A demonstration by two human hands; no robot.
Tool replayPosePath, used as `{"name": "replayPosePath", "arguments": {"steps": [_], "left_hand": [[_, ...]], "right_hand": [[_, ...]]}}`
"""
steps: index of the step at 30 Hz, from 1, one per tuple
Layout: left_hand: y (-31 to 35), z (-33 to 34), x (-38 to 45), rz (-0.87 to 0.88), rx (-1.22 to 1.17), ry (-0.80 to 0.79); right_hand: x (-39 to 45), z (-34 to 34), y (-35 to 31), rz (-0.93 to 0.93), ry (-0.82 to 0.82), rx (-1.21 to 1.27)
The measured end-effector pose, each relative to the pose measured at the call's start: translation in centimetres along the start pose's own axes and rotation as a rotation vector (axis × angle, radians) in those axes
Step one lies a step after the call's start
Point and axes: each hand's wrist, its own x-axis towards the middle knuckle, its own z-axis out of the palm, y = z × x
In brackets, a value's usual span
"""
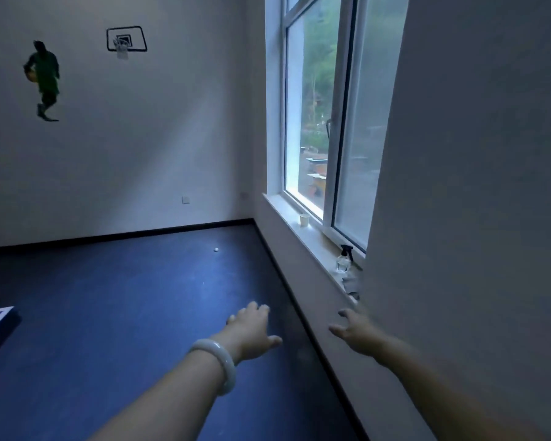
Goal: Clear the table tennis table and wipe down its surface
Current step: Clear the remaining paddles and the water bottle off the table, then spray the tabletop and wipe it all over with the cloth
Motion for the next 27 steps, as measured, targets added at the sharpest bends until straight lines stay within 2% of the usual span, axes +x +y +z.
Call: {"name": "replayPosePath", "arguments": {"steps": [8,15,20,27], "left_hand": [[-3.5,-1.5,15.9,0.025,-0.034,-0.047],[-7.3,-1.9,33.2,0.136,-0.037,-0.129],[-7.9,-1.7,43.7,0.234,-0.009,-0.229],[-4.2,1.0,53.7,0.387,0.024,-0.357]], "right_hand": [[16.3,-0.9,-1.6,0.068,-0.039,-0.019],[31.3,0.2,-1.9,0.191,-0.007,0.02],[37.7,0.8,-0.3,0.386,0.031,0.119],[43.6,1.5,5.4,0.595,0.15,0.224]]}}
